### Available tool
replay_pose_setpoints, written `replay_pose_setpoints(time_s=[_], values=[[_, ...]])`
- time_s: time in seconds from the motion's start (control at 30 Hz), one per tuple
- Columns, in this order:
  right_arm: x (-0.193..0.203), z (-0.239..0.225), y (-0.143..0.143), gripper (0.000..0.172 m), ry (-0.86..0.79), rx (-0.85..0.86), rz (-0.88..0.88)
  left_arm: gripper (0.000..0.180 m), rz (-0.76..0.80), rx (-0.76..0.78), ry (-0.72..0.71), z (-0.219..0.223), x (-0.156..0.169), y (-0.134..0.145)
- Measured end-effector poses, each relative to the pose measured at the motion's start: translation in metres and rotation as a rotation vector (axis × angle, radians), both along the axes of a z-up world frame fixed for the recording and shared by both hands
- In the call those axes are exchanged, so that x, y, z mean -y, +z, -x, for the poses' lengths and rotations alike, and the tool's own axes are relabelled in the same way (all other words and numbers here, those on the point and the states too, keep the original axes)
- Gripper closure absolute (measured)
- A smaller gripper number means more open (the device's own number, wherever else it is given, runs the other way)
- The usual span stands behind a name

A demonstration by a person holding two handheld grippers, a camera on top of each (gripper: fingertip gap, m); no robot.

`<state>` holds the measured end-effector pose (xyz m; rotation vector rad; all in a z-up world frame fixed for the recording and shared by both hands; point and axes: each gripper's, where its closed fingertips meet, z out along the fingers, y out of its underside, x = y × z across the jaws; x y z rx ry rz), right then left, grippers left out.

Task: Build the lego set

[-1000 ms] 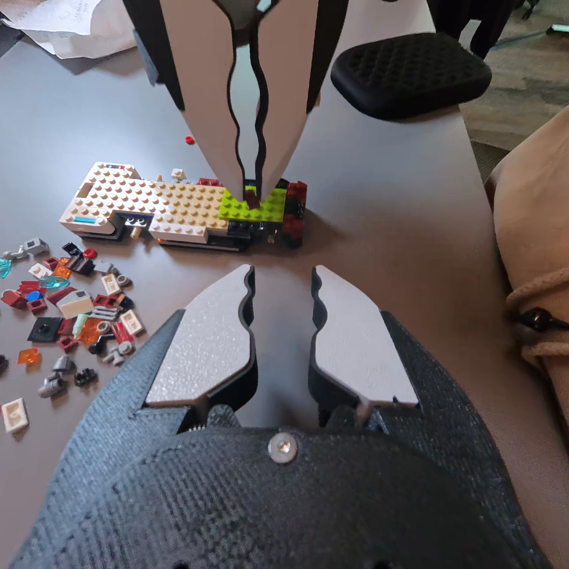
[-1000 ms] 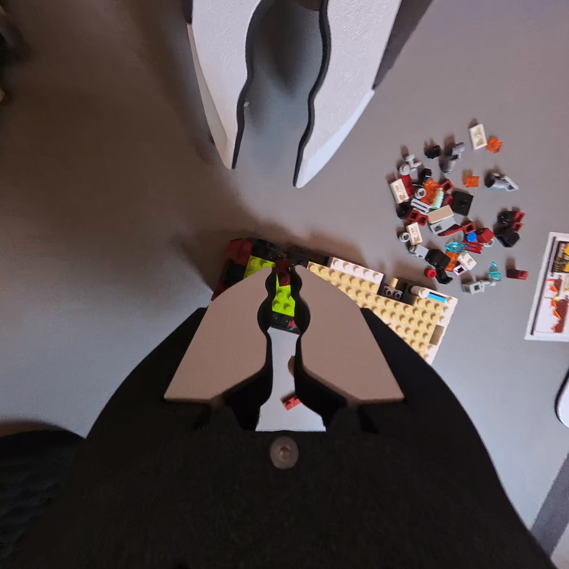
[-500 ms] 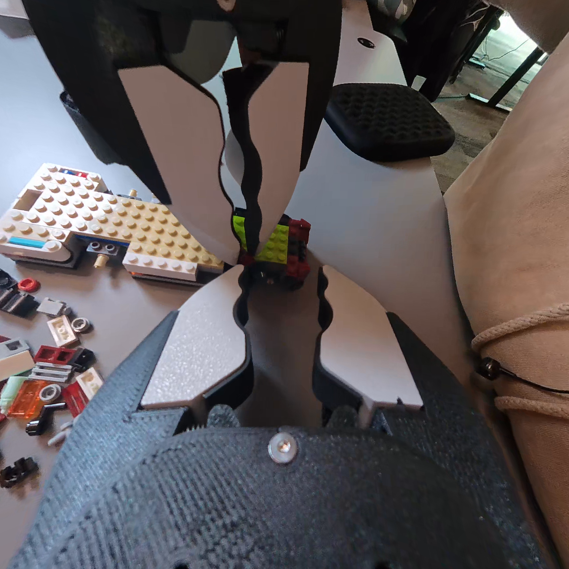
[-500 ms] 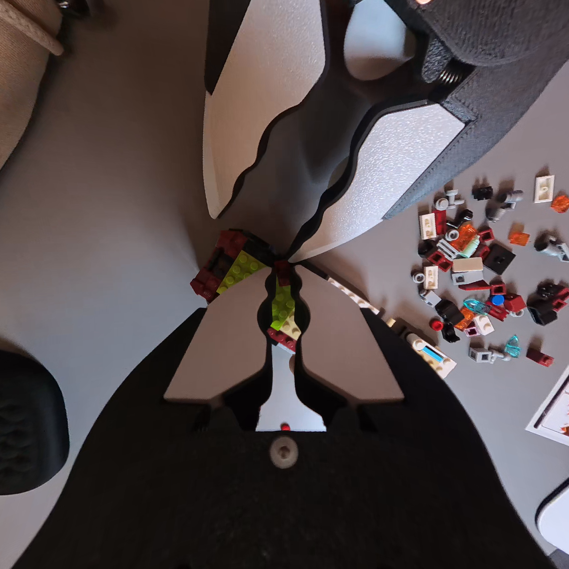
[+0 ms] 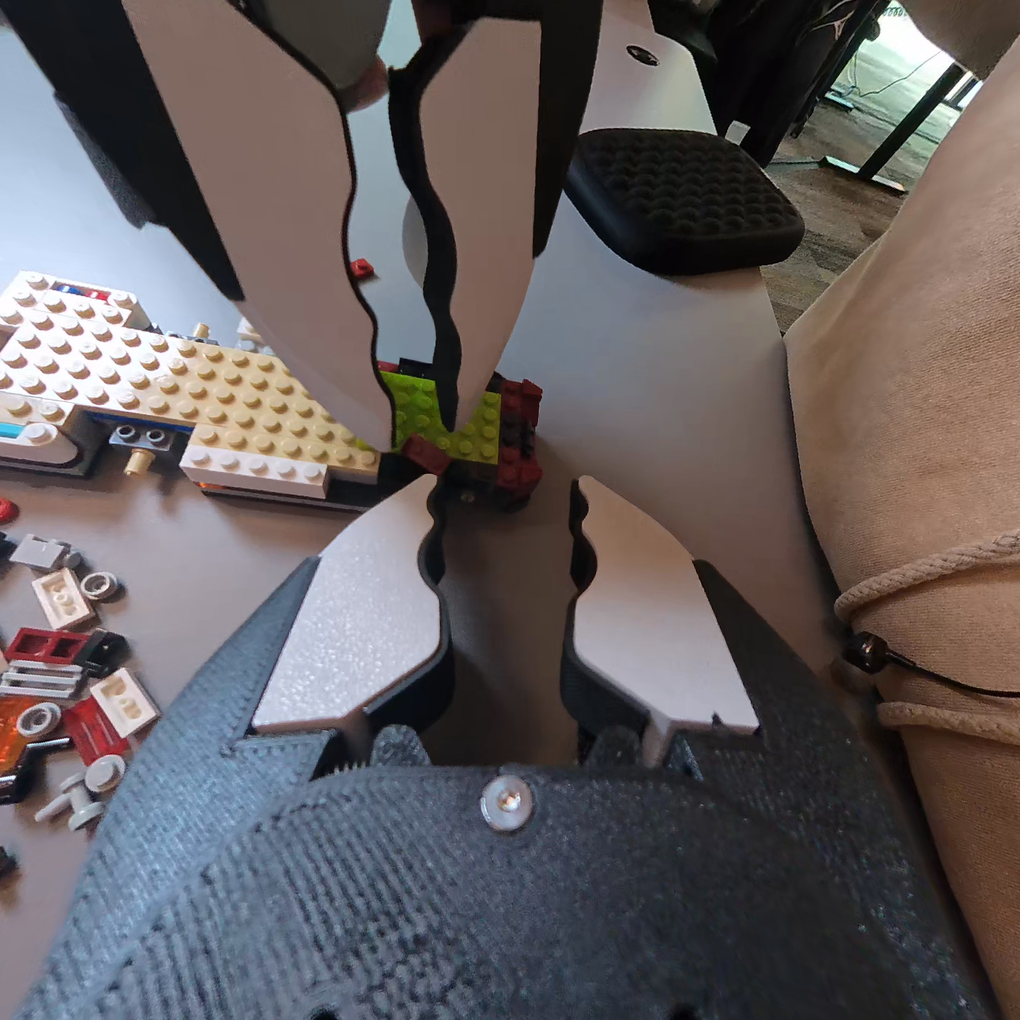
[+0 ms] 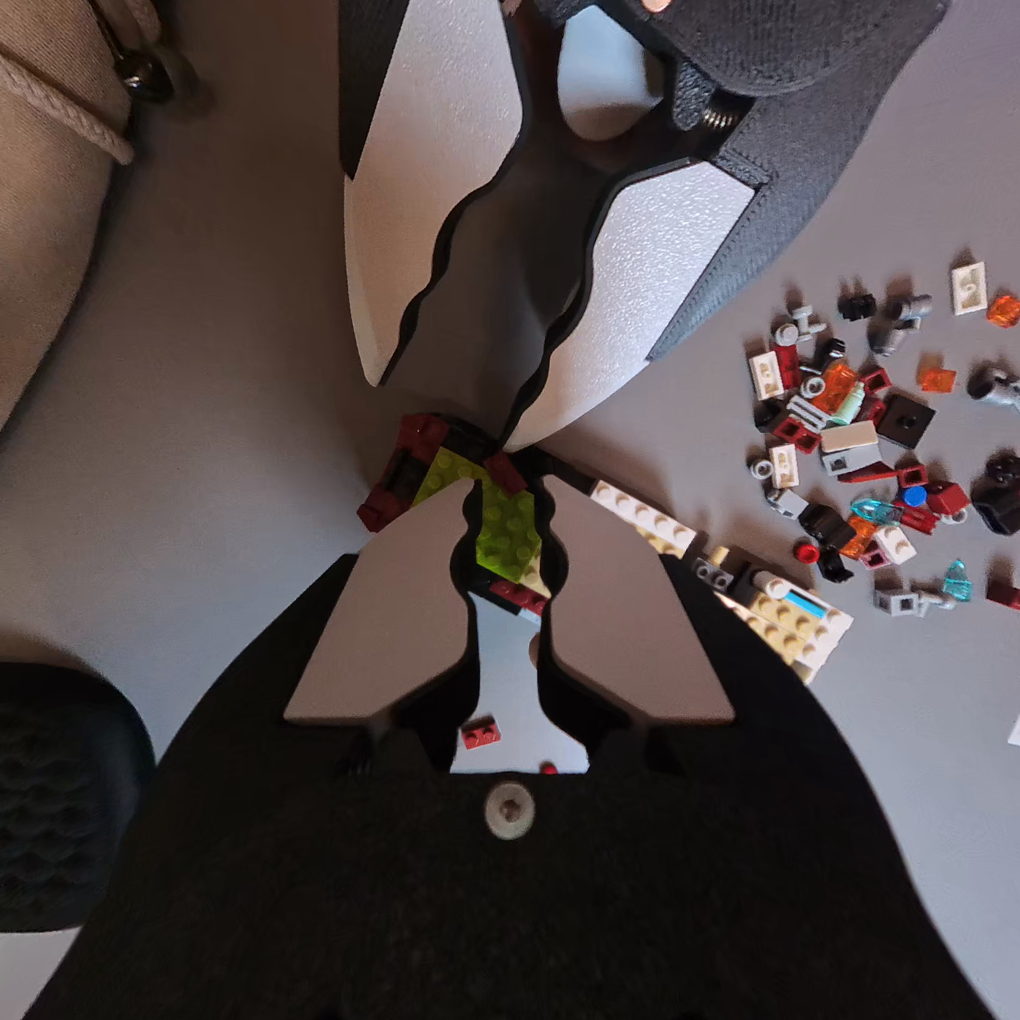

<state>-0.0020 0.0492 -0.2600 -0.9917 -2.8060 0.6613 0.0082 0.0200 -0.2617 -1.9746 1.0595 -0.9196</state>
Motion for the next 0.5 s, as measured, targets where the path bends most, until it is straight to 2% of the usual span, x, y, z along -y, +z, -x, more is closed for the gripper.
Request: replay_pose_setpoints(time_s=[0.2,0.5], values=[[0.0024,-0.0041,0.0035,0.158,-0.055,0.011,0.064,0.137,0.0,0.001,-0.008,-0.0003,0.002,0.0007],[0.0068,0.0007,-0.0014,0.158,-0.045,0.021,0.079,0.137,0.0,0.004,-0.013,-0.0011,0.0038,0.0011]])
